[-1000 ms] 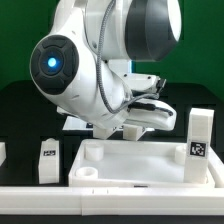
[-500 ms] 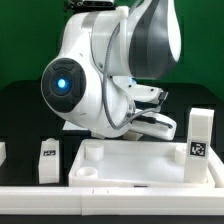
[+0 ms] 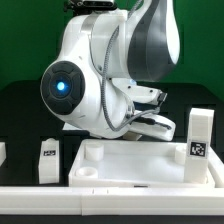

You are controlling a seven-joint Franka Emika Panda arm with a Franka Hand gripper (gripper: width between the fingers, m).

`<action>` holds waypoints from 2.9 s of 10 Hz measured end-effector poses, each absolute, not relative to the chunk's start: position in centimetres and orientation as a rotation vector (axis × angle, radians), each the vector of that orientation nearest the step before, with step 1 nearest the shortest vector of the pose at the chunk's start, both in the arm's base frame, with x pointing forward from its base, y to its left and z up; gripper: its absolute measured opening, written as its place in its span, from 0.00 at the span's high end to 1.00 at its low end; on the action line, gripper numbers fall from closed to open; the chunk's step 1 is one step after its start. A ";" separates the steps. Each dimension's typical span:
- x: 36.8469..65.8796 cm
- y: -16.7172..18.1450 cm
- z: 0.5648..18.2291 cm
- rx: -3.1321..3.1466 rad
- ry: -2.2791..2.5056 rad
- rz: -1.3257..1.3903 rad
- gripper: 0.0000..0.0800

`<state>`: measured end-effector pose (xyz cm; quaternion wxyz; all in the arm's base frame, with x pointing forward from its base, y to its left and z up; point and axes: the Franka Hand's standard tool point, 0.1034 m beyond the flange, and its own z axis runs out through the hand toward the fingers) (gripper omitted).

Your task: Assemble desk

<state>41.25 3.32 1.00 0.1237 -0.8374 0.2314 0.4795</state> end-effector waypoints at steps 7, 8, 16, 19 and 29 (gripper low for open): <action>49.6 2.2 9.1 -2.740 0.512 0.969 0.64; 49.9 2.2 9.3 -2.787 0.524 0.838 0.64; 55.5 -0.2 14.0 -2.951 0.411 0.047 0.64; 59.1 -1.9 15.6 -2.990 0.379 -0.296 0.64; 60.6 -4.8 14.8 -3.042 0.320 -0.798 0.64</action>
Offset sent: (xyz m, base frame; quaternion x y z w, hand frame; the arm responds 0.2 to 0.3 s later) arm 0.0654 -0.0220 0.0935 -0.0006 0.2564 -0.0976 0.9616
